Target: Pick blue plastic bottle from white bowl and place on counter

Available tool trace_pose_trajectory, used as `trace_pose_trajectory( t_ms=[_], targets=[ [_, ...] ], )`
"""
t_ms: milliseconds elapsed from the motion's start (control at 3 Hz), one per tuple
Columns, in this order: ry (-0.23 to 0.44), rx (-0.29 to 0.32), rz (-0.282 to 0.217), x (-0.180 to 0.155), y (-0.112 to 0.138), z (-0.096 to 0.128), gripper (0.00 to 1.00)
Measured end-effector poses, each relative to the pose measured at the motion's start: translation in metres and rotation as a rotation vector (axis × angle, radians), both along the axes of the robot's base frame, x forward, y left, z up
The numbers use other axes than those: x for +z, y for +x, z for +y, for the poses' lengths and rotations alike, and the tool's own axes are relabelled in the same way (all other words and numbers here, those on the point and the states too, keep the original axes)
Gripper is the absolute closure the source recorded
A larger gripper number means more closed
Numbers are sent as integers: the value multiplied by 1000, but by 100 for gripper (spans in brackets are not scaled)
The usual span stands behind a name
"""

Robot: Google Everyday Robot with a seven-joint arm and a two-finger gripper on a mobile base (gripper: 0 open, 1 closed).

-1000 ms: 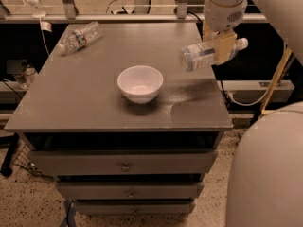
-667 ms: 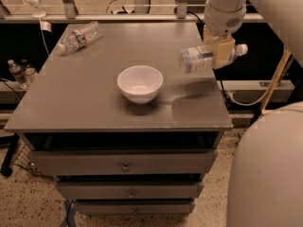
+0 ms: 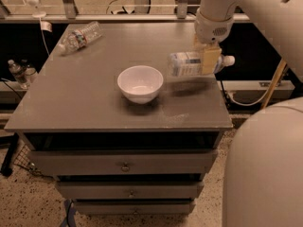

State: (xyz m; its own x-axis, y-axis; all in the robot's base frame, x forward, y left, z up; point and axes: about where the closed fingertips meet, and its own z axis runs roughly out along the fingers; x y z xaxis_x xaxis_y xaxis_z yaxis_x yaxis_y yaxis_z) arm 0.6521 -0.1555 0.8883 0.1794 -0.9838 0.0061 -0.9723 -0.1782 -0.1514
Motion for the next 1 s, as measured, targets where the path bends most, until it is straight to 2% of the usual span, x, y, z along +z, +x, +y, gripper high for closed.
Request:
trace_pose_trajectory(
  t_ms=[333, 1000],
  targets=[
    [24, -1, 24, -13, 5, 16, 100],
    [60, -5, 38, -26, 20, 39, 100]
  ],
)
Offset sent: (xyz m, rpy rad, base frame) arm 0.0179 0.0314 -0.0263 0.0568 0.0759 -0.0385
